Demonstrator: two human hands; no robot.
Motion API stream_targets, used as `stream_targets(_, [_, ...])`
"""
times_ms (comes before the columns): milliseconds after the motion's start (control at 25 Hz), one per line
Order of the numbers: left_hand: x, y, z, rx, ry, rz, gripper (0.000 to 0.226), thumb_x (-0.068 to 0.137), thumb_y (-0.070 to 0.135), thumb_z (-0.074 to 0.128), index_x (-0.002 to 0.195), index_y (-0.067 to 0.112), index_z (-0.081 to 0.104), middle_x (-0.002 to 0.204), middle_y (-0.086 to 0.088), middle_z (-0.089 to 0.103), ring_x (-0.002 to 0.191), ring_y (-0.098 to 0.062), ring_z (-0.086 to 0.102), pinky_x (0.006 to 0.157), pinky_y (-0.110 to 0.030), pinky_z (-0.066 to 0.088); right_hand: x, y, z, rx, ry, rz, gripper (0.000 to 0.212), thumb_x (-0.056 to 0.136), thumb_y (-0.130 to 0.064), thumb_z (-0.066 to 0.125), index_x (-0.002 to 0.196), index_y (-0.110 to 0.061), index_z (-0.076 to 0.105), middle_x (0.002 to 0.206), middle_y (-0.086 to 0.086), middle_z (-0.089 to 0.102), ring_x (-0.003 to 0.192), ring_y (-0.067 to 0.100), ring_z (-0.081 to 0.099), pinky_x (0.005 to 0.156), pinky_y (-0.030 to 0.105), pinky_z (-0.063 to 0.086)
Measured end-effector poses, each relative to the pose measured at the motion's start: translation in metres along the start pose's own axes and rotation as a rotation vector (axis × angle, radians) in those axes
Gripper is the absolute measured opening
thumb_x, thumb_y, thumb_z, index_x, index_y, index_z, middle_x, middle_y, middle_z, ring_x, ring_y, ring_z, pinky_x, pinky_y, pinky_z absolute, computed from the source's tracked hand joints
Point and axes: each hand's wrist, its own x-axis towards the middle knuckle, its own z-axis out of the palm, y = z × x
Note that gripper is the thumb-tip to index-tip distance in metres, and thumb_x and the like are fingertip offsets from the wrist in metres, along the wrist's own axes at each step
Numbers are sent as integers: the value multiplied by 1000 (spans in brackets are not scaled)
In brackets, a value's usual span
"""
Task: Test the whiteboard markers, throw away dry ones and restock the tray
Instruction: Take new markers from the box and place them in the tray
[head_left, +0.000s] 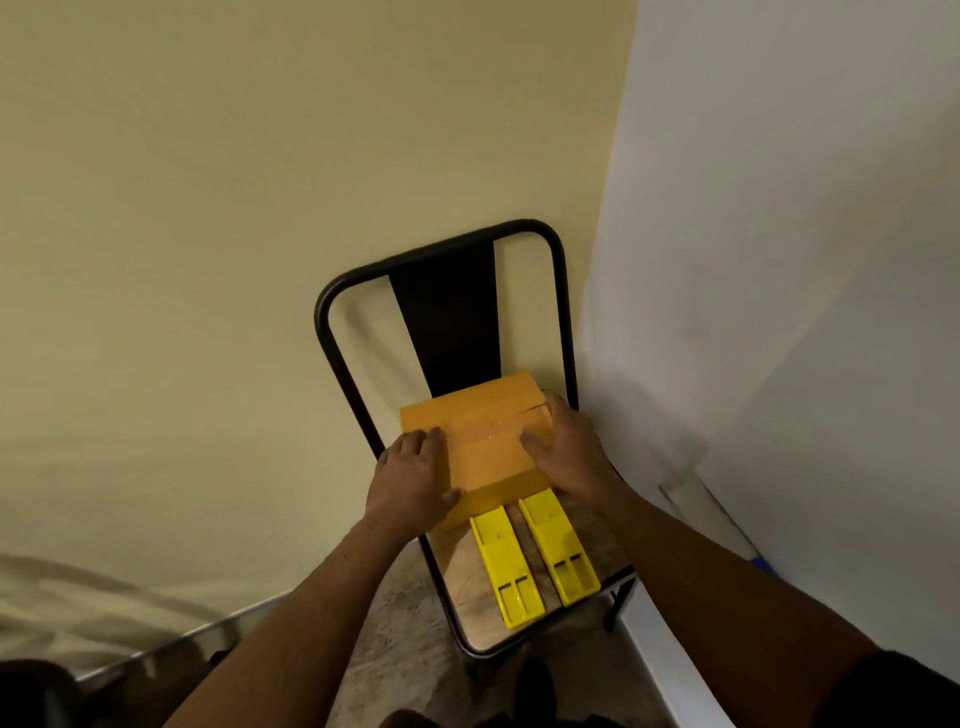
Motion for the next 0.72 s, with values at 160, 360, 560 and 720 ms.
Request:
stream_targets(160, [-1,3,0,16,82,8,92,76,57,69,148,19,26,139,-7,39,126,-28,40,107,-39,37,21,-2,-2,67,-30,30,65,88,-46,59,143,-17,39,135,10,55,120,29,54,96,38,48])
stream_targets(360, [-16,-2,-1,-12,336,164,59,80,52,69,125,16,56,113,-4,54,99,-23,53,81,-36,51,22,-25,-14,417,136,23,46,95,-30,59,136,-15,45,110,-6,61,102,11,57,79,21,40])
stream_targets(560, [-25,4,-11,-440,265,280,47,98,49,38,77,17,65,82,4,65,74,-11,58,63,-37,49,31,-45,-35,402,-106,68,14,97,-22,50,95,-18,63,93,-4,70,72,11,69,54,21,45])
stream_targets(720, [8,6,-19,-285,-85,361,35,92,40,49,83,15,71,123,0,65,107,-18,63,82,-34,53,38,-51,-38,-98,-504,-145,21,98,-20,50,109,-18,69,83,-10,67,63,10,66,63,25,49])
